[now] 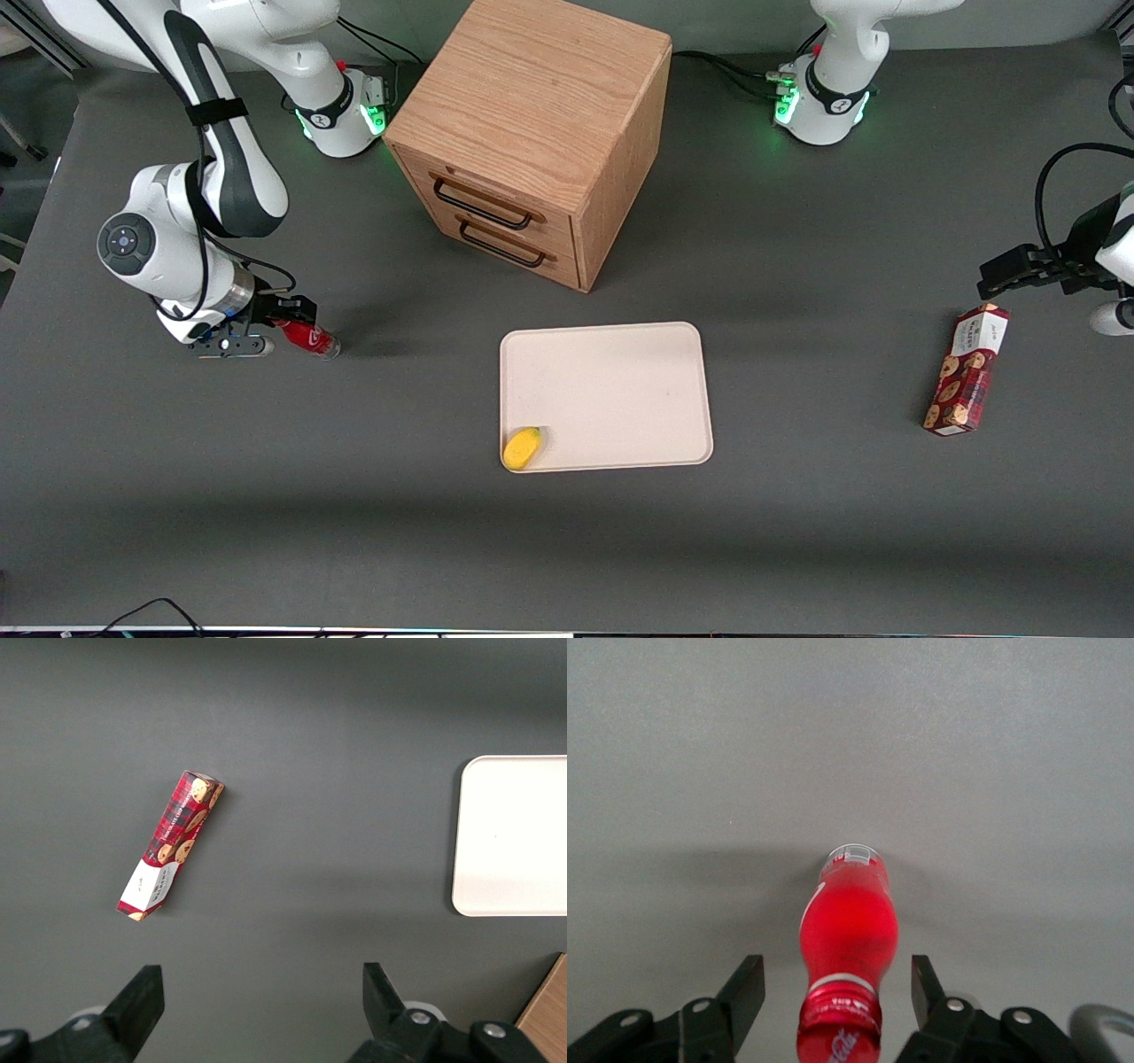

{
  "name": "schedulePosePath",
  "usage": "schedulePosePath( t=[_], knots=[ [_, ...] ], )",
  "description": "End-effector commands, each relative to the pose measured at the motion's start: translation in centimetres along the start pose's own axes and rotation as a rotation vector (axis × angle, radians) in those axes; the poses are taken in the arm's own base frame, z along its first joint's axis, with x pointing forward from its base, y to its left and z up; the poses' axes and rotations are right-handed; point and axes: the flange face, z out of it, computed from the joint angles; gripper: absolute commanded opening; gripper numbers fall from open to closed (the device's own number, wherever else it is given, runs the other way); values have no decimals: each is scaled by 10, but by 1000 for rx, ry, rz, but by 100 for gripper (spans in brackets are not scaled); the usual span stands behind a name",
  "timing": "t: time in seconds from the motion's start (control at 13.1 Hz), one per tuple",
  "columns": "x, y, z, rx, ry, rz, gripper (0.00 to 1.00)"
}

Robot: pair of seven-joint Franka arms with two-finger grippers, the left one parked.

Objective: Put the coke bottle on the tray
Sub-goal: 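Close the right gripper around the red bottle's body, then lift the bottle and carry it with the right gripper toward the white tray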

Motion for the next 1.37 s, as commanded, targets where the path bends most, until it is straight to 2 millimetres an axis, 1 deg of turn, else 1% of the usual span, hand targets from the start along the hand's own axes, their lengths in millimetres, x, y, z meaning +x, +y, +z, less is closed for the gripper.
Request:
schedulePosePath(
  t=[0.0, 0.23, 0.3, 0.38, 0.46, 0.53, 0.76, 0.99, 1.07, 1.14, 1.22, 1.3],
  knots=[
    [0, 0, 0, -12, 12, 9, 40],
    [2, 0, -2, -11, 17, 9, 7],
    [3, 0, -5, -11, 21, 10, 0],
    [6, -1, -11, -10, 30, 10, 0],
    [10, 0, -22, -9, 35, 13, 0],
    [14, -1, -38, -8, 17, 12, 0],
    [29, -5, -118, -4, -26, 7, 0],
    [36, -17, -203, -4, -30, -12, 0],
    [36, -24, -233, -6, -28, -22, 0],
    [36, -31, -259, -7, -23, -32, 0],
    [37, -44, -280, -10, -23, -41, 0],
    [38, -63, -297, -15, -30, -33, 0]
  ],
)
